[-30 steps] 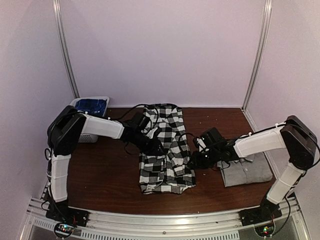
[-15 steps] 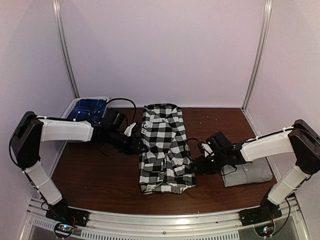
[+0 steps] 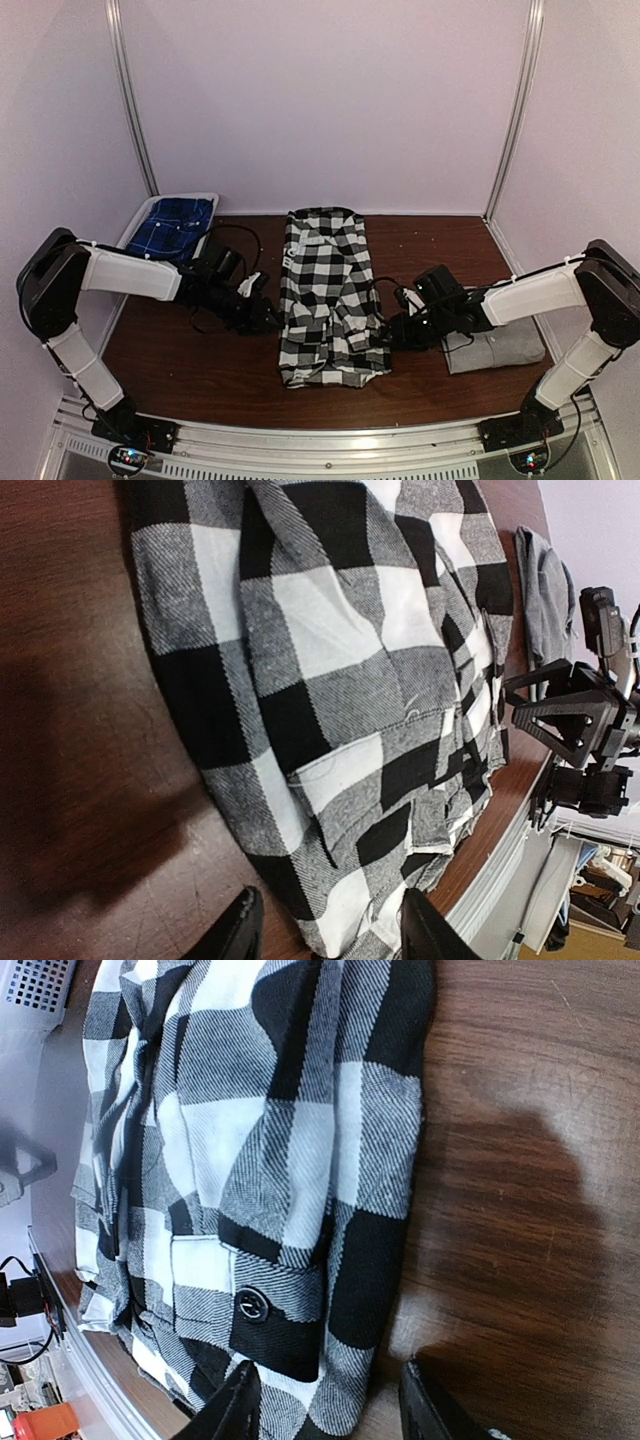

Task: Fold and stack the long sleeve shirts
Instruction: Pick up the rectangle-folded shirt from the center of the board, then fold the rectangle-folded shirt at the center of the board.

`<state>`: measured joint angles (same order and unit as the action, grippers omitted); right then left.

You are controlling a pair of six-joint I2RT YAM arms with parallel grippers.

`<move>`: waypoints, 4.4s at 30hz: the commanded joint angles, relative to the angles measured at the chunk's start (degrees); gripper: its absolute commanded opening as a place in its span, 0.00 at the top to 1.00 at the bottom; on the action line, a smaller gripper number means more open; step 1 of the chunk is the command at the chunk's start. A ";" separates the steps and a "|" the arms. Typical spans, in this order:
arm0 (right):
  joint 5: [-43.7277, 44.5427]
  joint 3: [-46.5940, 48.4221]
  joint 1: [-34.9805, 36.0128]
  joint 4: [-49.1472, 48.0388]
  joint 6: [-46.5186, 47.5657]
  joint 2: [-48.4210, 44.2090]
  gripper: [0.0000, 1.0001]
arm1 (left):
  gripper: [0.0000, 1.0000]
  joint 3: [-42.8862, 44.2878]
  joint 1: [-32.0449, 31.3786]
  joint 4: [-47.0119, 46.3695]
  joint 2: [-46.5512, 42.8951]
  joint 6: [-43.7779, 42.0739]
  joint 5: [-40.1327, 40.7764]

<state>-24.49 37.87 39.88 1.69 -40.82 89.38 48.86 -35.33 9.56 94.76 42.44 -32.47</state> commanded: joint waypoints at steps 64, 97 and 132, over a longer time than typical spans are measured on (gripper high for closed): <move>-7.00 -8.88 3.80 -16.34 -12.96 -2.79 1.00 | 1.00 -11.68 -3.86 -14.27 -1.95 11.08 -8.65; -9.22 17.74 -9.59 -33.21 -24.75 20.39 1.00 | 1.00 -1.60 11.97 -57.83 17.65 47.65 -15.60; -4.12 28.40 -13.42 -12.03 -6.11 19.41 0.46 | 0.38 5.14 14.62 -36.14 14.10 28.32 -5.03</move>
<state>-31.24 64.25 26.89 -14.26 -51.37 112.42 52.21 -21.93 -29.39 111.74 75.99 -38.52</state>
